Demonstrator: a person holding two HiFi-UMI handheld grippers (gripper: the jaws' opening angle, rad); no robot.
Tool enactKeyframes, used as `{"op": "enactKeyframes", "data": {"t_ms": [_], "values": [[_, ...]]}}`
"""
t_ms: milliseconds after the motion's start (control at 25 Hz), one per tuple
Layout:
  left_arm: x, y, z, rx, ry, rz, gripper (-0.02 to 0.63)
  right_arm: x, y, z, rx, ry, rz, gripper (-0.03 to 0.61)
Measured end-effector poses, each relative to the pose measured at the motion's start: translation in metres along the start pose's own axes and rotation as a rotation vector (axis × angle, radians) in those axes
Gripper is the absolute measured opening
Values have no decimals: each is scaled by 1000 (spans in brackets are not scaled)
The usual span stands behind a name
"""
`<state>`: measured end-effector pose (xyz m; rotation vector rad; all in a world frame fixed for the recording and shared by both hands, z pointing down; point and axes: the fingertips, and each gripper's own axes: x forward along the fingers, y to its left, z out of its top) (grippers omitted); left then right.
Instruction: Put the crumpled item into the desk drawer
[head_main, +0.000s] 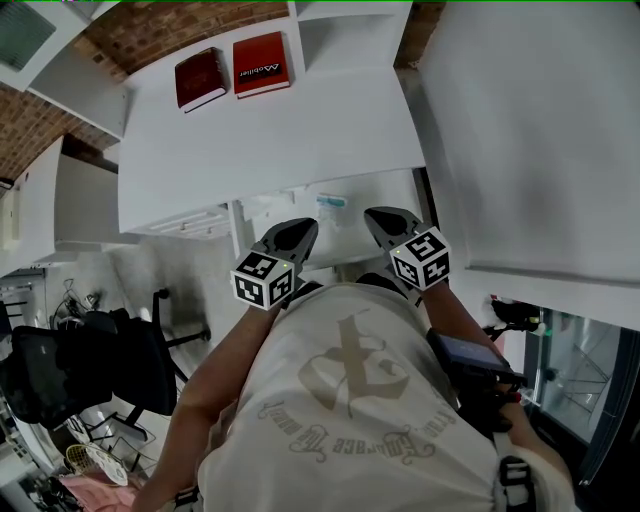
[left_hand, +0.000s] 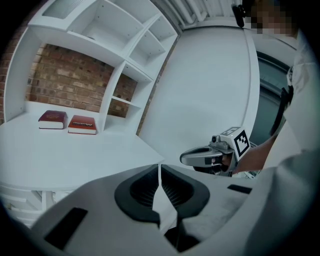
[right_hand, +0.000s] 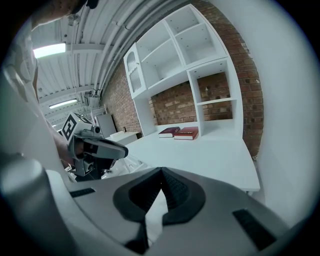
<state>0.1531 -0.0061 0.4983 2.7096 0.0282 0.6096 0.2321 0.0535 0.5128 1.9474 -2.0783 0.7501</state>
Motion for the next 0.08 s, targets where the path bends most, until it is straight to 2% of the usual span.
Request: {"op": "enactKeyframes", "data": {"t_ms": [80], "values": [[1, 0, 1, 0, 0, 5, 34, 0, -2, -2, 4, 4, 7, 21]]}}
